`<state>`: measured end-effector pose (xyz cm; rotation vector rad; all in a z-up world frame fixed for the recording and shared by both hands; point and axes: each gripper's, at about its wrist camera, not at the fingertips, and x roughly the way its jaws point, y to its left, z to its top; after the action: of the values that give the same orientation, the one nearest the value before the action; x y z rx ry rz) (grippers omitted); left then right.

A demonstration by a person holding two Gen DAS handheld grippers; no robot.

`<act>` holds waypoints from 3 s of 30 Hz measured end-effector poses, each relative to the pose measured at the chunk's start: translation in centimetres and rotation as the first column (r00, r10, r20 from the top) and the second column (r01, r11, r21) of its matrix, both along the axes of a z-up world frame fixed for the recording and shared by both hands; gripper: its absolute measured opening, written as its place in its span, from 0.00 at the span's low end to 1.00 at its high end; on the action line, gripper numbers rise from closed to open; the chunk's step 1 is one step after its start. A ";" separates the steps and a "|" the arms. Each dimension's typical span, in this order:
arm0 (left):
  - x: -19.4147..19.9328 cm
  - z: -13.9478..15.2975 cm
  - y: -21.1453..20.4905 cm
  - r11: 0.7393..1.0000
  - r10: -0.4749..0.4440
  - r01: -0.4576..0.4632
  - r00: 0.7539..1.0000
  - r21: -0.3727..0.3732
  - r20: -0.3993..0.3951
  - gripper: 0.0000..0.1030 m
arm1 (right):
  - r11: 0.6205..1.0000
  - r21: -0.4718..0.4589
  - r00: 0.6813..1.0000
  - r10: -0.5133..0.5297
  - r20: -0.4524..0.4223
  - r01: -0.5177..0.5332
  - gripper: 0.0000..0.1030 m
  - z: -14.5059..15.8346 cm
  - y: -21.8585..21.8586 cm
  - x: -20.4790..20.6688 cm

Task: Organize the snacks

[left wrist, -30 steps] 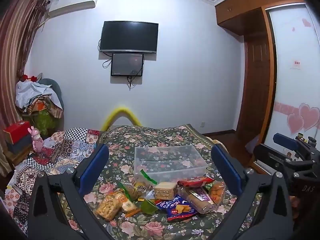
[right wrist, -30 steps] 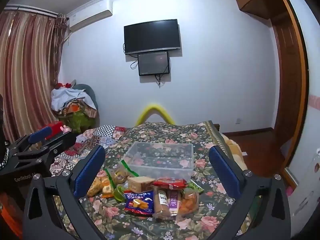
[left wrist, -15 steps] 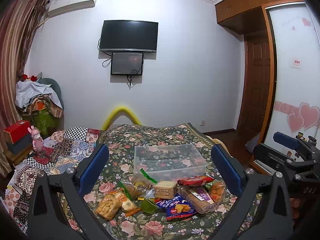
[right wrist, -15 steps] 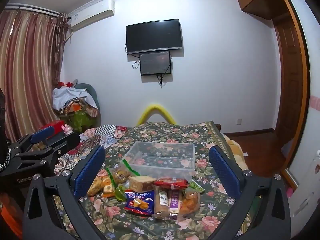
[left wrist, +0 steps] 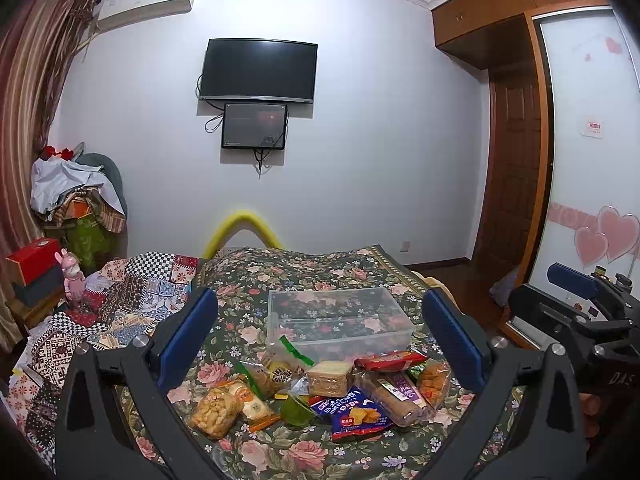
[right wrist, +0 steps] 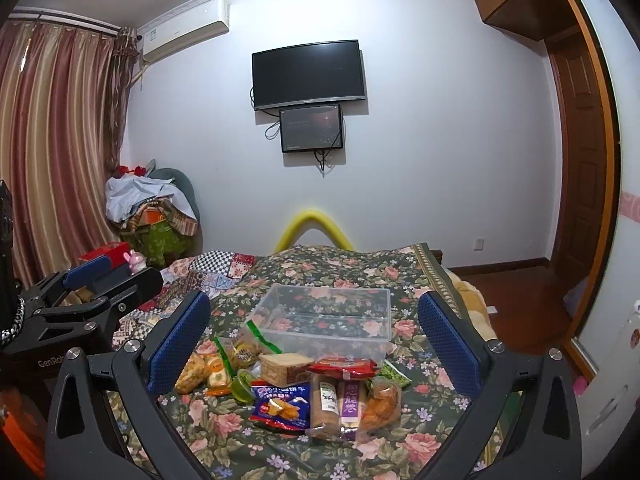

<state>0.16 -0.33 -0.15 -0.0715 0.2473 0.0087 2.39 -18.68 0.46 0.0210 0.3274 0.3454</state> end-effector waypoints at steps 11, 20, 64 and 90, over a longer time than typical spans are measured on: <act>0.0 0.0 -0.2 1.000 0.002 -0.002 1.000 0.008 -0.001 1.00 | 1.000 0.003 1.000 -0.007 0.001 0.007 1.00 0.2 -0.1 -0.1; 0.0 0.0 -0.6 1.000 0.003 -0.003 1.000 0.015 -0.002 1.00 | 1.000 0.005 1.000 -0.008 0.003 0.008 1.00 0.2 -0.3 -0.2; 3.7 -5.5 3.9 1.000 0.016 -0.013 0.980 0.016 -0.197 1.00 | 0.997 -0.049 0.982 -0.069 -0.174 0.061 1.00 -4.4 -1.9 3.1; 12.6 -21.1 14.1 0.989 0.085 -0.140 0.792 -0.044 -0.605 0.97 | 0.993 -0.105 0.803 -0.107 -0.587 0.055 0.72 -15.3 -3.9 10.7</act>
<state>12.80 13.79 -21.26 -0.1711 0.8887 0.1430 13.07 -22.60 -14.84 0.0620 0.9646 0.2307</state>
